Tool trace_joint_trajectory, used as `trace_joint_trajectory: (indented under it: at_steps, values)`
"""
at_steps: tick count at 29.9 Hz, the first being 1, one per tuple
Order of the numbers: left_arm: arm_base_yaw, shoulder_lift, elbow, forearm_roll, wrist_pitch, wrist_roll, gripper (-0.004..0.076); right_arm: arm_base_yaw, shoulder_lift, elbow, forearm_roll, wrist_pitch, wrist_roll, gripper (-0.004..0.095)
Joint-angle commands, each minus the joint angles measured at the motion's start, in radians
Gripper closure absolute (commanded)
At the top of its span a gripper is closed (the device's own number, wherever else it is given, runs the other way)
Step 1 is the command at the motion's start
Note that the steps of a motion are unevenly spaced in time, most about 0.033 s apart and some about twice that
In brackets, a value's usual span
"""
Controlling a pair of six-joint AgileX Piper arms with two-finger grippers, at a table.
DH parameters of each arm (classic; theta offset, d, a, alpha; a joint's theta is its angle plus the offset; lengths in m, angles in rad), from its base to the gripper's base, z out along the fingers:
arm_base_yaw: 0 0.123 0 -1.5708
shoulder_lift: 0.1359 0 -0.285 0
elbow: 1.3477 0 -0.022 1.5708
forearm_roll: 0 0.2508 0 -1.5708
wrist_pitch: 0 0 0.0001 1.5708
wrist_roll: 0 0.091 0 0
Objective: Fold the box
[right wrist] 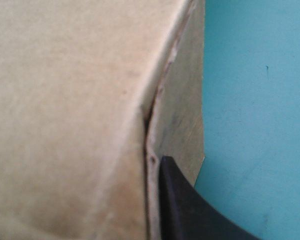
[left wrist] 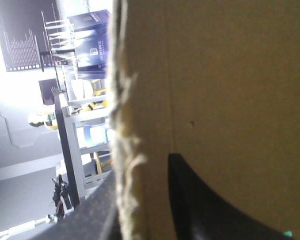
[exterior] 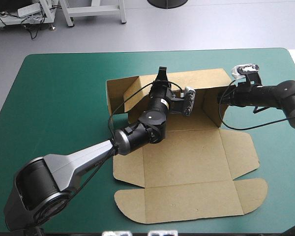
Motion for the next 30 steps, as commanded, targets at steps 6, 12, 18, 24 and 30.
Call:
trace_joint_trajectory:
  at_steps: [6,12,18,24,30]
  values:
    - [-0.019,-0.046,-0.031,0.020,-0.083,-0.059,0.0393,0.007,0.000,-0.008,0.032,0.014,0.026,0.0906]
    - [-0.100,-0.091,-0.063,0.024,-0.072,-0.139,0.0400,0.007,0.000,-0.008,0.029,0.014,0.066,0.0906]
    - [-0.190,-0.209,-0.084,0.033,-0.079,-0.247,0.0400,0.007,0.000,-0.008,0.029,0.039,0.094,0.0906]
    - [-0.194,-0.354,-0.084,0.033,-0.001,-0.327,0.0525,0.007,-0.004,-0.012,0.021,0.097,0.144,0.0906]
    - [-0.161,-0.499,-0.084,-0.089,0.067,-0.323,0.0729,0.007,-0.004,-0.022,-0.028,0.132,0.241,0.0906]
